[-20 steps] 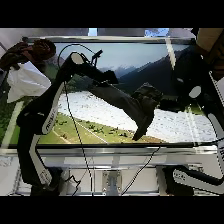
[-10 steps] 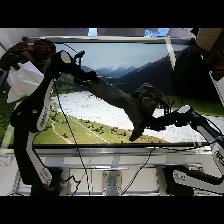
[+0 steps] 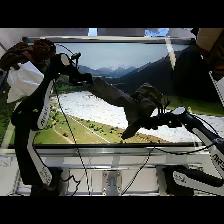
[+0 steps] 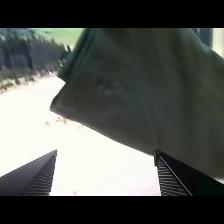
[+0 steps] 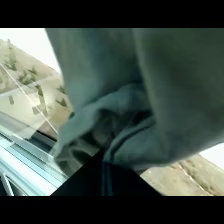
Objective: Fold the shirts.
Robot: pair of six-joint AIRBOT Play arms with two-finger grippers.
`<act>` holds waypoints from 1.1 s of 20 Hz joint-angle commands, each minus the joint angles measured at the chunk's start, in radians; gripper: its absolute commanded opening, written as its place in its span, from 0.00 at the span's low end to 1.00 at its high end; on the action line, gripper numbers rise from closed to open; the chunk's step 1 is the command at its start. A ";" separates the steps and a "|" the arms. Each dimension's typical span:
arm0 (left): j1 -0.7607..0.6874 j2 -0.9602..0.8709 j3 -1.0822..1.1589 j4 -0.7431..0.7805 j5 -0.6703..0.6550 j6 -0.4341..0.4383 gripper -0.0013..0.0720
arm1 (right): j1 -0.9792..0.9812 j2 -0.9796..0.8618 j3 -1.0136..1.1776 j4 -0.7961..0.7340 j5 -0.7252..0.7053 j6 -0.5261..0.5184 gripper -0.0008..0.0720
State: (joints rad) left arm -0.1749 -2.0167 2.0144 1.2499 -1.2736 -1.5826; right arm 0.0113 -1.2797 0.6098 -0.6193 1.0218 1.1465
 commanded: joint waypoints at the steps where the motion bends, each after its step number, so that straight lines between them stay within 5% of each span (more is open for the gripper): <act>1: 0.007 -0.031 0.000 0.018 0.116 0.002 0.96 | -0.020 0.052 0.010 -0.005 0.003 0.012 0.04; 9: 0.045 -0.149 0.000 -0.116 0.170 0.084 0.93 | -0.064 0.153 0.049 -0.099 0.009 0.114 0.04; 11: 0.057 -0.156 0.000 -0.183 0.195 0.095 0.67 | -0.064 0.157 0.049 -0.110 -0.009 0.114 0.04; 13: 0.066 -0.157 0.000 -0.235 0.217 0.099 0.57 | -0.064 0.159 0.049 -0.111 -0.020 0.114 0.04; 14: 0.069 -0.157 0.000 -0.249 0.209 0.098 0.44 | -0.064 0.159 0.049 -0.111 -0.024 0.114 0.04; 15: 0.071 -0.157 0.000 -0.257 0.197 0.098 0.14 | -0.064 0.159 0.049 -0.111 -0.031 0.114 0.04; 16: 0.072 -0.157 0.000 -0.276 0.188 0.100 0.05 | -0.064 0.159 0.050 -0.111 -0.039 0.114 0.04; 19: 0.082 -0.152 0.002 -0.438 0.169 0.116 0.05 | -0.064 0.159 0.073 -0.148 -0.067 0.113 0.04; 22: 0.101 -0.127 0.041 -0.785 0.167 0.247 0.05 | -0.064 0.172 0.219 -0.293 -0.069 0.158 0.04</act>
State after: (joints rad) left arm -0.0887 -2.1620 2.0296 0.7719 -1.1011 -1.4353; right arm -0.0525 -1.1175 0.7364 -0.8001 0.9691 1.2701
